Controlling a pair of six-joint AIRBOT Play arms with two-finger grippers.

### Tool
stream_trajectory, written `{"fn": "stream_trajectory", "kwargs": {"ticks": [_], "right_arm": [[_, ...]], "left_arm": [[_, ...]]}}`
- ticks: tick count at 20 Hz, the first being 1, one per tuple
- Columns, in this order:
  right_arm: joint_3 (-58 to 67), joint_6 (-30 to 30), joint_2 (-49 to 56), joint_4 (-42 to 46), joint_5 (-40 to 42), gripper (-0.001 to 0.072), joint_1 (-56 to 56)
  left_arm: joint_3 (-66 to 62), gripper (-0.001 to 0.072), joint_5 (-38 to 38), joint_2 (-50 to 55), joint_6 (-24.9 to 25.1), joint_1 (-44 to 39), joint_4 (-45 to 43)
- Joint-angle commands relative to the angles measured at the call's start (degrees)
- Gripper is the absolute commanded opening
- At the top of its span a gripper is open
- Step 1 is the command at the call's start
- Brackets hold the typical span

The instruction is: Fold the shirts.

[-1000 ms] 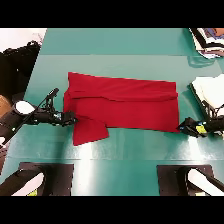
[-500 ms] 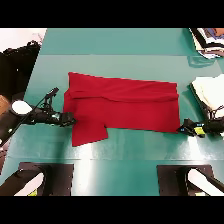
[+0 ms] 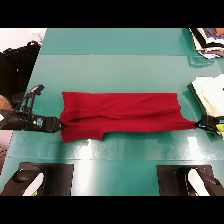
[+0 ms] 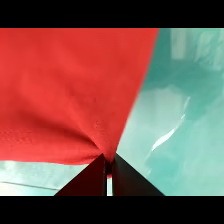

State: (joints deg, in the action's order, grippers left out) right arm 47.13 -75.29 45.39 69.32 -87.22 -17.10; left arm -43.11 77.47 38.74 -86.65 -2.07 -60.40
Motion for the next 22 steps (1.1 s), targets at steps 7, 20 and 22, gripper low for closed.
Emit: {"fn": "stream_trajectory", "kwargs": {"ticks": [7,20,22], "right_arm": [[21.8,-2.5,29.6,0.1,10.7,0.0014,13.8],[23.0,5.1,43.5,-11.3,5.6,0.0588,-1.8],[19.1,6.9,43.5,-11.5,7.6,0.0600,-2.8]], "left_arm": [[-12.7,0.0027,-24.2,25.6,7.6,0.0,-1.0],[-22.8,0.0027,-17.9,34.5,4.6,-0.8,3.8],[-22.8,0.0027,-19.8,34.6,4.6,-3.1,4.2]]}}
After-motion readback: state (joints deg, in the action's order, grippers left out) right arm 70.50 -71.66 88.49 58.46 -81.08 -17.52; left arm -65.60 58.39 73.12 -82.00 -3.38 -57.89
